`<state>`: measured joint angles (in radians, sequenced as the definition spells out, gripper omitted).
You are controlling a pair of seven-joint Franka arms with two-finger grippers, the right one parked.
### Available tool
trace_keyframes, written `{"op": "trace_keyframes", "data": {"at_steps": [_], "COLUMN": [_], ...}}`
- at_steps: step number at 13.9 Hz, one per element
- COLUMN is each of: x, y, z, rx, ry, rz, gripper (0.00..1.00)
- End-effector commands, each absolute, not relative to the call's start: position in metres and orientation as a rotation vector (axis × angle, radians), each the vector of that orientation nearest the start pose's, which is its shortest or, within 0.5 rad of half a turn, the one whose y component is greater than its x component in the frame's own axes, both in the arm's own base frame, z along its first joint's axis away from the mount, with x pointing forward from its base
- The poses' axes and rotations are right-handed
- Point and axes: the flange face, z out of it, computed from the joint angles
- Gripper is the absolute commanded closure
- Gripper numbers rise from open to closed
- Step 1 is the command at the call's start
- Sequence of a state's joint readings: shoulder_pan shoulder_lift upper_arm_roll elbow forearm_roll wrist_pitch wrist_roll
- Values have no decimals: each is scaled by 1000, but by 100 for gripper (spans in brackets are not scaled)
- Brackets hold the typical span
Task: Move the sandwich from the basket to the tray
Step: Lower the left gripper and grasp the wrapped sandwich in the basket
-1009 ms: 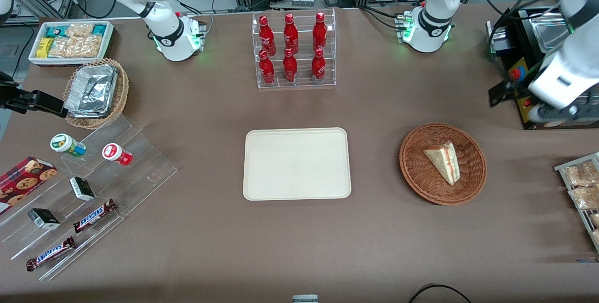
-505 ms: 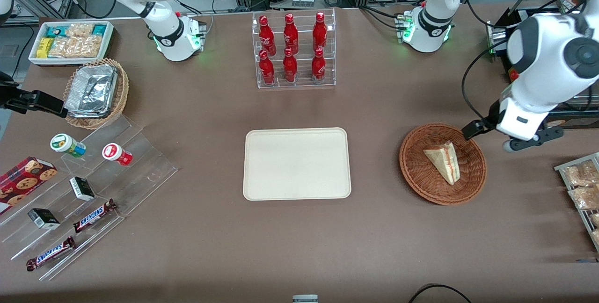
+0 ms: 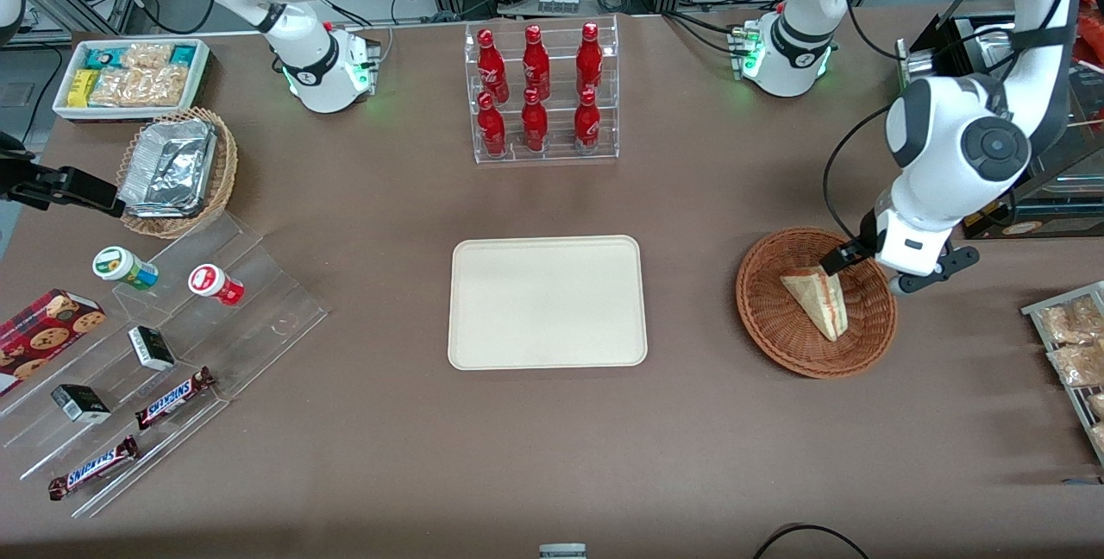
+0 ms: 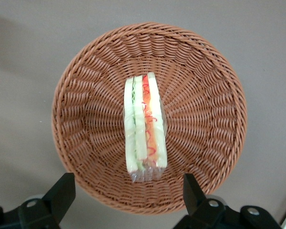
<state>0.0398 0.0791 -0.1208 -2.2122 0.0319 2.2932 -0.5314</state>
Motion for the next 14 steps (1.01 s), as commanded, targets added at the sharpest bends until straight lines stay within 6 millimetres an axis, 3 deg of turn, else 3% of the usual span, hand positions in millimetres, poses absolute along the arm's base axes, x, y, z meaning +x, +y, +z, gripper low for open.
{"op": "trace_keyframes", "data": {"at_steps": [1, 8, 9, 10, 11, 12, 13, 14], "x": [538, 541, 540, 539, 535, 532, 530, 529], "y": [-47, -57, -57, -57, -57, -57, -57, -57], "z": [320, 264, 262, 261, 257, 256, 256, 256], "rx": [-3053, -3058, -3058, -3057, -3053, -3055, -3055, -3048], "ry": [-739, -807, -807, -807, -801, -787, -750, -712], "rz": [-38, -52, -48, -43, -28, -24, -24, -28], "gripper": [0, 0, 6, 22, 49, 93, 100, 100]}}
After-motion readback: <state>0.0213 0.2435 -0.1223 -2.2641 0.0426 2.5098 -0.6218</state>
